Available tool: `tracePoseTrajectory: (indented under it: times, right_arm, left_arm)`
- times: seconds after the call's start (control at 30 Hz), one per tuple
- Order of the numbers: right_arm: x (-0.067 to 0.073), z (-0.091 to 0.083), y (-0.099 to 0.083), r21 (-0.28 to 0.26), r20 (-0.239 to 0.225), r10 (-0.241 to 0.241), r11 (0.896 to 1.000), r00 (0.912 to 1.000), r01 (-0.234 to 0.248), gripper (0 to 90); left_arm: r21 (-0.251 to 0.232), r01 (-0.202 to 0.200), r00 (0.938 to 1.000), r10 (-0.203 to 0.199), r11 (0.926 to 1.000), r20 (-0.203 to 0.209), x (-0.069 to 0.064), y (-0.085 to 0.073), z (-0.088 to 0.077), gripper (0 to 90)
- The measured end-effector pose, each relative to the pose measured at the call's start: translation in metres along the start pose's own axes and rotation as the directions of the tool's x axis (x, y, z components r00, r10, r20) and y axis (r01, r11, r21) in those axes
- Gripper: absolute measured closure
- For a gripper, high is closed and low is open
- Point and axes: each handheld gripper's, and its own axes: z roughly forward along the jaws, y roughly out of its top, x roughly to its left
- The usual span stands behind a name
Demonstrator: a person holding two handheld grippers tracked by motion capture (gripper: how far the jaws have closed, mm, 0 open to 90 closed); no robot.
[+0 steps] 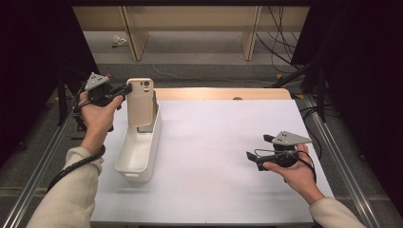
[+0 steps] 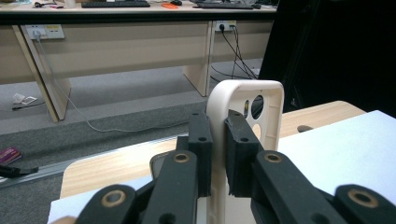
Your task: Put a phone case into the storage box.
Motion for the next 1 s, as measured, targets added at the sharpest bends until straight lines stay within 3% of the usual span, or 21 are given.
tracePoseTrajectory:
  times: [1.0]
  right_arm:
    - [-0.001, 0.001, 0.0, -0.001, -0.005, 0.004, 1.0, 1.0, -0.004, 7.1]
  left_arm:
    - [0.054, 0.033, 0.9991, -0.031, 0.998, -0.03, 0.015, -0.02, 0.029, 82.0]
